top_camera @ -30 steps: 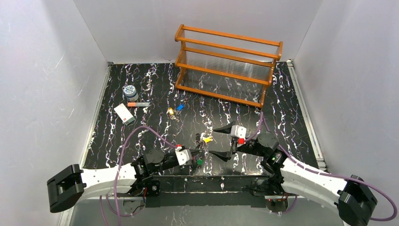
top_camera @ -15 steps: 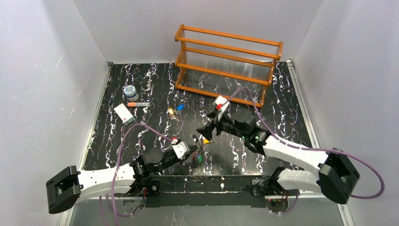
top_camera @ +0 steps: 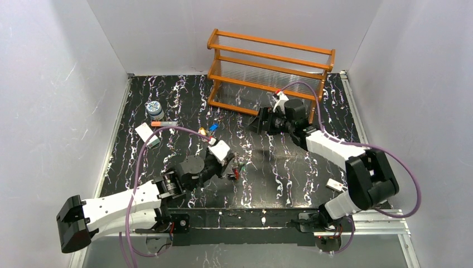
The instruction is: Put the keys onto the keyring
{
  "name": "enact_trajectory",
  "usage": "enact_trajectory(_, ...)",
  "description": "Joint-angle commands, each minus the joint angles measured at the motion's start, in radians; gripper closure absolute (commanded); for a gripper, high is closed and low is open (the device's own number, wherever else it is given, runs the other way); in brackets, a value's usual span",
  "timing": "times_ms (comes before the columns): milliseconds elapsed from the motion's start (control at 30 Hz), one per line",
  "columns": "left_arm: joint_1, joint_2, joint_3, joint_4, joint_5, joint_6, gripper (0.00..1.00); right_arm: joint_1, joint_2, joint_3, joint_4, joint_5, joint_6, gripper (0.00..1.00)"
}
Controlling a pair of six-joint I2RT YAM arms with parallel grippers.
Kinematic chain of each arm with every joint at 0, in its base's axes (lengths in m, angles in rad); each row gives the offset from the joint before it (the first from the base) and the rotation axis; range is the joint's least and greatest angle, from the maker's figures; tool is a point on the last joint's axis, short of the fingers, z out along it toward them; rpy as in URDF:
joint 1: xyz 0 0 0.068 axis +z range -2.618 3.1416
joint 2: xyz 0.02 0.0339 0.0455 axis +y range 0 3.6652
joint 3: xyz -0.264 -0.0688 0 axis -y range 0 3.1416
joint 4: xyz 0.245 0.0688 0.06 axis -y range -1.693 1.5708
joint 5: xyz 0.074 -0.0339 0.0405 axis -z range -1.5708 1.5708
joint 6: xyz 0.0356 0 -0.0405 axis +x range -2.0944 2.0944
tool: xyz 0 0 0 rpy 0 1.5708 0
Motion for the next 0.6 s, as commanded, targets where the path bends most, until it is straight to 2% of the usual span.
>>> enact_trajectory(0, 0.067, -0.012, 0.067, -0.088, -0.029, -0.014, 1.0, 0.001, 0.095, 0.113, -0.092, -0.101, 0.017, 0.01)
enact_trajectory(67, 0.135, -0.027, 0.07, -0.109, 0.003, -0.055, 1.0, 0.001, 0.144, 0.152, -0.127, -0.126, -0.003, 0.01)
enact_trajectory(267, 0.424, -0.08, 0.047, -0.168, 0.29, -0.113, 1.0, 0.014, 0.264, 0.248, -0.166, -0.159, -0.027, 0.07)
enact_trajectory(433, 0.609, -0.119, 0.012, -0.205, 0.495, -0.109, 1.0, 0.085, 0.371, 0.4, -0.271, -0.086, -0.085, 0.18)
enact_trajectory(567, 0.74, -0.17, -0.054, -0.213, 0.584, -0.1, 1.0, 0.144, 0.461, 0.518, -0.31, -0.041, -0.096, 0.29)
